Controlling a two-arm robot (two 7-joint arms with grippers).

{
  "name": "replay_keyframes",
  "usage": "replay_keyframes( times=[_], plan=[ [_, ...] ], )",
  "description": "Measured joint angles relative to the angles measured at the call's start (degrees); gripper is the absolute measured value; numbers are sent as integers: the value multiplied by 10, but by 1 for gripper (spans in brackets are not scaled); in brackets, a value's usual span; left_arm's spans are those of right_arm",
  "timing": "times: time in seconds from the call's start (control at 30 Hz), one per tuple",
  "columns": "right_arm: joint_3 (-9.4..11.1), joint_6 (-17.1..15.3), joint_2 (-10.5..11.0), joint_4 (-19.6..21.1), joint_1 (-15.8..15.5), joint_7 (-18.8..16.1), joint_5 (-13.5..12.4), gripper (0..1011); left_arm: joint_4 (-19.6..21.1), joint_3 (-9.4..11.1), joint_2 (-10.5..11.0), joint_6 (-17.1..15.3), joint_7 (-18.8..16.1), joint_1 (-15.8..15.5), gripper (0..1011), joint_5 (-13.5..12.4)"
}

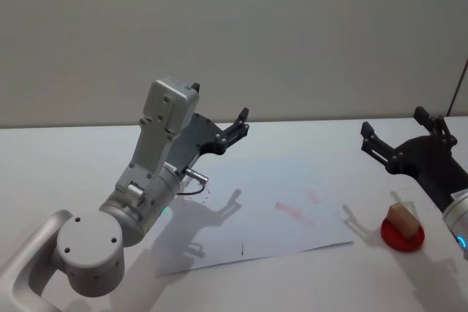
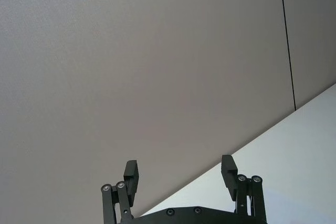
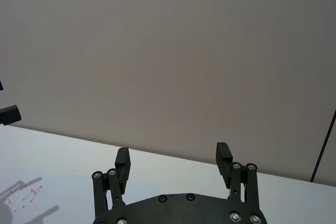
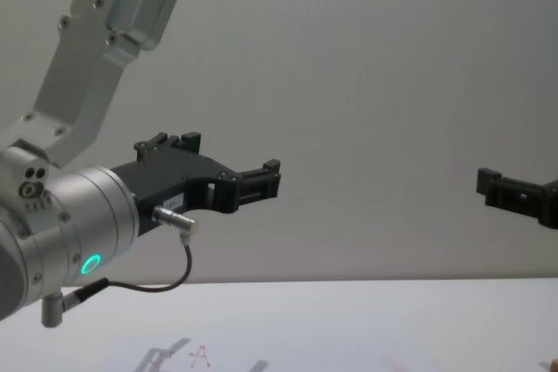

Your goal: Use the one hand to pick up the stamp and affix it onto the A4 paper.

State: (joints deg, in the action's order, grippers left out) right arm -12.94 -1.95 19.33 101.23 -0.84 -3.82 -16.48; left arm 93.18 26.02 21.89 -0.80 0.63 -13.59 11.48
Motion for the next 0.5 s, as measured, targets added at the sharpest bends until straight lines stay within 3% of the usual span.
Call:
replay_keyframes(
  times=[0.5],
  plan=[
    [0, 0, 0, 0, 0, 0, 0, 1001, 0, 0, 0, 0, 0, 0, 1001, 0]
  ],
)
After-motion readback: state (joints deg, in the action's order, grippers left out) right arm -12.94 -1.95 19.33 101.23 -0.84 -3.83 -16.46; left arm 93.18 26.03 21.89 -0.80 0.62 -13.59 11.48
